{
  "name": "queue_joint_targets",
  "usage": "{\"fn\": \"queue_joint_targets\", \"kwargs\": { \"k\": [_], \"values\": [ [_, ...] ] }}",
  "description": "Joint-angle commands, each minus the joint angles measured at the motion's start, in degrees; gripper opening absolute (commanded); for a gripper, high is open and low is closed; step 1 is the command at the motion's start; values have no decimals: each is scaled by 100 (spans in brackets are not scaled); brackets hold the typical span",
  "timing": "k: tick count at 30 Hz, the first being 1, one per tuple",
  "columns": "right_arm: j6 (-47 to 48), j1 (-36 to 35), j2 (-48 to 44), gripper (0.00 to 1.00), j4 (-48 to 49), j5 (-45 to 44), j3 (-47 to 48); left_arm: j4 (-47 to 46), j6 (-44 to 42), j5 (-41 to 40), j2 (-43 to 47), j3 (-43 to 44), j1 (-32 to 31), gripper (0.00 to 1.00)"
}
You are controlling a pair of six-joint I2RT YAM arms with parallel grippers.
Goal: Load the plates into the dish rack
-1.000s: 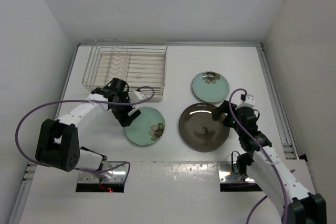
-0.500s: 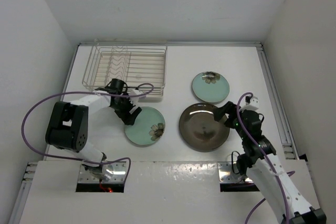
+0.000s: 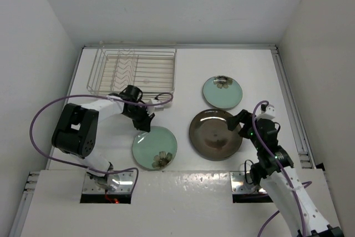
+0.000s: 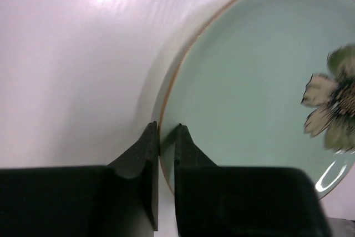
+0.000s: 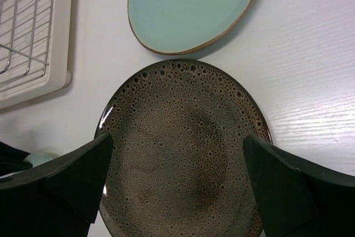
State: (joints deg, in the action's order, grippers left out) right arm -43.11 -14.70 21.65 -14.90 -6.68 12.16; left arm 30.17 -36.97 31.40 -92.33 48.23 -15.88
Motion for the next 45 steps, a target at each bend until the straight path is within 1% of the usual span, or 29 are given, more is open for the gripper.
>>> {"fn": "queue_joint_targets", "kwargs": {
  "k": [1,2,5,8,9,10,11,12,13,14,15,16,17,18,20,21,22,25,26,27,30,31,32,33,35,41,42,44,45],
  "values": [
    [57,2,-55,100,-84,-53,278,437,-390,-362,-452,-279,-64,7],
    [75,2,-56,100,-101,-44,295,437,-303,-362,-452,-140,-64,0],
    [171,11,-12,97,-171,79,339,604,-145,-249,-514,124,-64,0],
    [286,-68,58,91,-189,298,366,893,-144,-187,-339,362,-64,0],
    [373,10,59,86,-102,586,366,1076,-144,-134,-277,441,-64,0],
    [487,2,67,84,-49,623,374,1200,-144,-134,-215,538,-64,0],
    [679,2,215,81,125,1172,374,1315,-144,-134,-145,643,-117,0],
    [777,-15,339,79,232,1438,374,1429,-144,-82,30,870,-117,0],
    [874,-15,444,76,520,2276,383,1621,-144,-81,118,986,-117,0],
    [1084,-42,559,76,627,2555,444,1693,-144,-81,224,1100,-117,0],
    [1129,-190,1021,74,715,2792,471,1763,-144,-29,329,1310,-117,0],
    [1164,-278,1182,74,951,3325,515,1868,-83,-28,530,1390,-187,0],
    [1252,-384,1366,74,1023,3444,672,1869,-82,-28,637,1461,-187,0],
    [1287,-759,1934,74,1111,3506,717,1930,-82,-28,742,1522,-274,0],
    [1436,-1034,2516,74,1601,3533,909,1931,32,-28,1031,1523,-459,0],
    [1498,-1453,2902,77,1856,3446,963,1931,32,-28,1112,1523,-521,0],
    [1577,-1579,3089,78,2007,3410,1120,1931,84,-28,1173,1523,-582,0],
    [1833,-2053,4291,79,2780,3331,1453,1931,138,-81,1323,1470,-715,0],
    [1911,-2185,4504,79,3112,3340,1534,1931,138,-81,1376,1470,-776,0],
    [1903,-2230,5089,78,3229,3331,1622,1931,138,-81,1376,1470,-829,0],
    [1938,-2371,5621,74,3782,3340,1956,1931,199,-81,1376,1357,-890,0],
    [1938,-2406,6075,74,3888,3348,2104,1931,199,-81,1463,1304,-891,0],
    [1990,-2406,6184,72,4072,3348,2141,1931,199,-29,1516,1303,-891,0],
    [2052,-2458,6489,70,4239,3609,2237,1931,147,-28,1578,1251,-891,0],
    [2149,-2511,6711,60,4345,3777,2413,1931,146,24,1665,1251,-891,0],
    [1921,-2854,7502,43,4890,4051,2668,1931,146,358,1772,1198,-891,0],
    [1634,-2854,7555,33,5309,4182,2625,1931,146,358,1772,1198,-891,0],
    [1438,-2863,7714,21,5898,4349,2493,1931,146,429,1772,1146,-891,0],
    [1272,-2863,7723,10,6215,4385,2406,1931,146,516,1772,1084,-891,0]
  ]
}}
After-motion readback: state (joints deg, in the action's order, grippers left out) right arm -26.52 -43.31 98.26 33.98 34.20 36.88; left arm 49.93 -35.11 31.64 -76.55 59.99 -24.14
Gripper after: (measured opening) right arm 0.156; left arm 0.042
